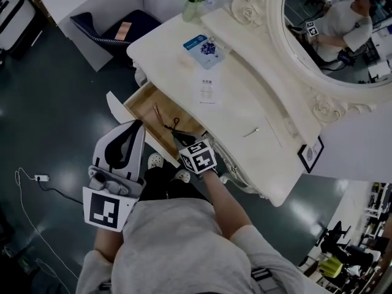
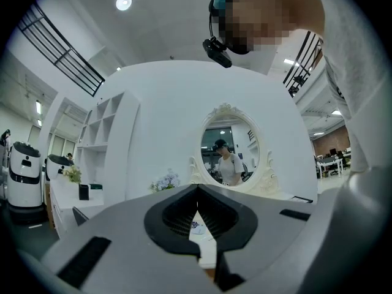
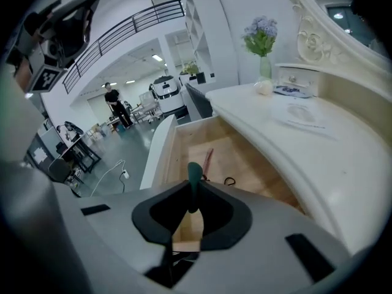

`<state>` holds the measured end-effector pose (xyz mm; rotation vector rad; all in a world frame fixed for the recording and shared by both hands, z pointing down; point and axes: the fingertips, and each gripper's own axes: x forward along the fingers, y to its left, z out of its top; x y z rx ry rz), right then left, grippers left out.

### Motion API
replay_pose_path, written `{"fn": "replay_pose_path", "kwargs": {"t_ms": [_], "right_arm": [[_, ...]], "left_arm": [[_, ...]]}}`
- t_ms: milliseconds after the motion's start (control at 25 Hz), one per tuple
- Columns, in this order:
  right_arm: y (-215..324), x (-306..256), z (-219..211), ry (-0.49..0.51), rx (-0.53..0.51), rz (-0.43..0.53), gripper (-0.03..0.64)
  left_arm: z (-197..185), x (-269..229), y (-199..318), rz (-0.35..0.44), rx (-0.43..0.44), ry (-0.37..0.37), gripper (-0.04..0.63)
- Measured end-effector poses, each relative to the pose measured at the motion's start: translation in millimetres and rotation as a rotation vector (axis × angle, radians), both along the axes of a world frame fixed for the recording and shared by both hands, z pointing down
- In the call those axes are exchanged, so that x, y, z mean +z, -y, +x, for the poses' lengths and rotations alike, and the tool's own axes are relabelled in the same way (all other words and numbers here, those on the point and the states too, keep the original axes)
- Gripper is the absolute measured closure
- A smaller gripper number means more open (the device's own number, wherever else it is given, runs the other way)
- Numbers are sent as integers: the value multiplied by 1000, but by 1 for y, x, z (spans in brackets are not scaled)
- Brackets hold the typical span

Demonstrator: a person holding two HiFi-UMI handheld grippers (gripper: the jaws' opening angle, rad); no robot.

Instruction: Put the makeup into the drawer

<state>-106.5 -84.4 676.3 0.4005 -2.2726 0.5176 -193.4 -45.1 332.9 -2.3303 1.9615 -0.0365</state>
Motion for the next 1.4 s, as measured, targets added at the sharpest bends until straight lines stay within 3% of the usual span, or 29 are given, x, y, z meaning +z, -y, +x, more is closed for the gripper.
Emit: {"fn": "replay_pose_path", "kwargs": {"t_ms": [440, 640, 1080, 1400], "right_arm": [[-7, 50, -13, -276, -143, -32, 568], [-12, 56, -16, -406, -179, -93, 568], [-14, 81, -35, -564, -273, -106, 567], [-7, 92, -33, -614, -264, -85, 554]], "left_arm": [[-23, 13, -5, -27, -34, -10, 581], [-33, 17, -6, -35, -50, -16, 581], [-51, 26, -9, -63, -78, -22, 581], [-65, 35, -11, -85, -97, -28, 581]]}}
